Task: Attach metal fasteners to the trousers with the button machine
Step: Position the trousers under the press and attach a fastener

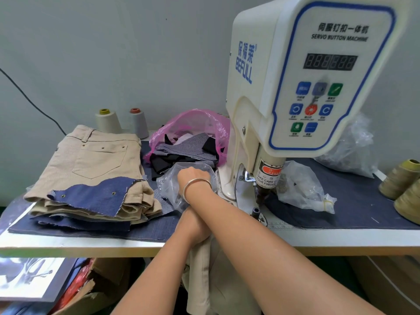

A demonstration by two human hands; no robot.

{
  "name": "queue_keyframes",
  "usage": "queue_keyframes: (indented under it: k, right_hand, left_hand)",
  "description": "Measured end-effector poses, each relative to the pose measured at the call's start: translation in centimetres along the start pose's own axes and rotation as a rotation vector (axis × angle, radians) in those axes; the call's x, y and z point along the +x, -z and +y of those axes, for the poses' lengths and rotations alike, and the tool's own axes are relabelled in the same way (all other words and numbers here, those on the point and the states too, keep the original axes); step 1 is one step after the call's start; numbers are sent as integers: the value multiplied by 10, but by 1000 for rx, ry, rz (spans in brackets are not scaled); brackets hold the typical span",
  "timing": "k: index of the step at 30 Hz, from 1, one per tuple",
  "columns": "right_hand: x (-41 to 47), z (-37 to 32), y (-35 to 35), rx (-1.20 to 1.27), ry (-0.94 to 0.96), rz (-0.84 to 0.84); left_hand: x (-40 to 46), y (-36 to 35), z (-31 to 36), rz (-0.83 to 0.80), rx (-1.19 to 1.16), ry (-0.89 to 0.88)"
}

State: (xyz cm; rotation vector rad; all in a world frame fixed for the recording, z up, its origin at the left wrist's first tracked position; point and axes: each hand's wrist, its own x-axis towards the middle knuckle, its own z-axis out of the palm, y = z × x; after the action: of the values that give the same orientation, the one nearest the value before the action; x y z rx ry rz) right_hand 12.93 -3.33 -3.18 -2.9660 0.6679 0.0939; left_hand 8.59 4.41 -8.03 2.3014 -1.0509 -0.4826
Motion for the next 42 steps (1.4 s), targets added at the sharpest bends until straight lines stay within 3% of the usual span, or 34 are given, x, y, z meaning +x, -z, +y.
queue_keyframes:
  k: [4,9,17,21,24,27,34,42]
  right_hand:
    - [-2,1,4,72,-2,-6]
    - [-17,11,7,323,-28,208]
    - [-96,26,10,1002,18,465]
    - [-167,47,-11,1413,-67,403]
    - [-196,80,-19,1628,-260,382]
    - [-200,109,-14,1644,-367,447]
    - [-176,136,-3,1391,-266,355]
    - [-175,140,-9,1311,-159,349]
  left_hand:
    - [-3,3,5,34,-22,-31]
    - [-11,9,16,14,18,-112]
    - [-12,10,17,85,-109,-111]
    - [-10,6,15,66,-87,-161]
    - [-3,1,10,122,-97,-178]
    - [-3,-1,8,130,-80,-191]
    - [-2,0,7,109,-71,-192]
    - [0,-1,6,127,-70,-217]
